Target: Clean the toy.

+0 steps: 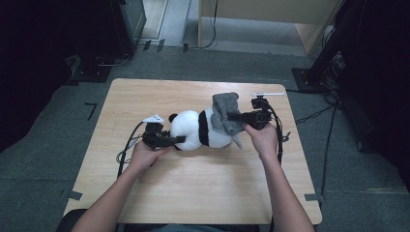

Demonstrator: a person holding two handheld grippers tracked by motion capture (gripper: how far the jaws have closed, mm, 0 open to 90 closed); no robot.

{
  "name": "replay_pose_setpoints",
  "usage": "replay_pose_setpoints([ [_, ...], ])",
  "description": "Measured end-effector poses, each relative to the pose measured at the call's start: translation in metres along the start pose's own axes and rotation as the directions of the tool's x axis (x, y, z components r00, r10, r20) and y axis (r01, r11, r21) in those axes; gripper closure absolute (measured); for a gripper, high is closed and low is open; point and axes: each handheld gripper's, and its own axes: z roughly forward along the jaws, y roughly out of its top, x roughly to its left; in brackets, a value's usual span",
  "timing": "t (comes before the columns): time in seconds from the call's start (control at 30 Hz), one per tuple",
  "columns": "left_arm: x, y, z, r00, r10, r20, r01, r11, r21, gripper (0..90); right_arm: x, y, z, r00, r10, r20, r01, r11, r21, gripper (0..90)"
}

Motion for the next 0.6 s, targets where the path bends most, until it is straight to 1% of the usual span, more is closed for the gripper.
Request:
replay_pose_setpoints([
  [0.1,0.001,0.002,-0.002,0.9999,0.006,0.009,-0.007,0.9998,0.018,49.8,-0.007,-0.005,-0.005,0.9999,0.014,0.006,-0.014,1.000,-0.005,78.5],
  [0.13,0.002,0.002,-0.003,0.9998,0.015,0.011,-0.015,0.9996,0.026,50.3,-0.008,-0.006,-0.006,0.9999,0.016,0.004,-0.016,1.000,-0.006,78.5],
  [0.2,0.004,0.004,-0.006,0.9997,0.010,0.023,-0.011,0.9993,0.036,51.5,-0.011,-0.009,-0.008,0.9998,0.013,0.018,-0.013,1.000,-0.005,78.5],
  [0.3,0.012,0.005,-0.013,0.9982,-0.014,0.058,0.011,0.9982,0.059,51.9,-0.014,-0.012,-0.013,0.9985,0.010,0.053,-0.010,1.000,0.002,78.6],
  [0.33,0.016,0.005,-0.016,0.9967,-0.028,0.076,0.023,0.9976,0.066,51.9,-0.016,-0.014,-0.015,0.9985,0.005,0.055,-0.005,1.000,-0.001,78.6],
  [0.37,0.019,0.005,-0.018,0.9952,-0.036,0.091,0.029,0.9967,0.075,51.9,-0.016,-0.015,-0.017,0.9989,0.006,0.047,-0.006,1.000,-0.010,78.6],
  [0.4,0.020,0.004,-0.019,0.9948,-0.030,0.097,0.023,0.9967,0.077,51.7,-0.017,-0.017,-0.019,0.9995,0.000,0.032,0.001,1.000,-0.028,78.6],
  [0.43,0.021,0.004,-0.019,0.9948,-0.031,0.097,0.023,0.9968,0.077,51.3,-0.017,-0.019,-0.023,0.9999,0.002,0.015,-0.002,0.999,-0.048,78.6],
  [0.5,0.020,0.003,-0.016,0.9955,-0.024,0.091,0.018,0.9978,0.064,49.8,-0.014,-0.020,-0.026,0.9999,0.000,-0.014,-0.001,0.997,-0.071,78.7],
  [0.53,0.018,0.002,-0.014,0.9962,-0.005,0.086,0.001,0.9985,0.054,48.4,-0.011,-0.020,-0.026,0.9996,-0.003,-0.029,0.001,0.997,-0.082,78.6],
  [0.57,0.016,0.000,-0.011,0.9965,0.023,0.081,-0.026,0.9991,0.033,47.3,-0.008,-0.020,-0.025,0.9991,-0.010,-0.042,0.006,0.996,-0.086,78.7],
  [0.6,0.014,-0.001,-0.009,0.9961,0.048,0.074,-0.050,0.9984,0.024,45.5,-0.003,-0.019,-0.022,0.9983,-0.022,-0.054,0.018,0.996,-0.084,78.7],
])
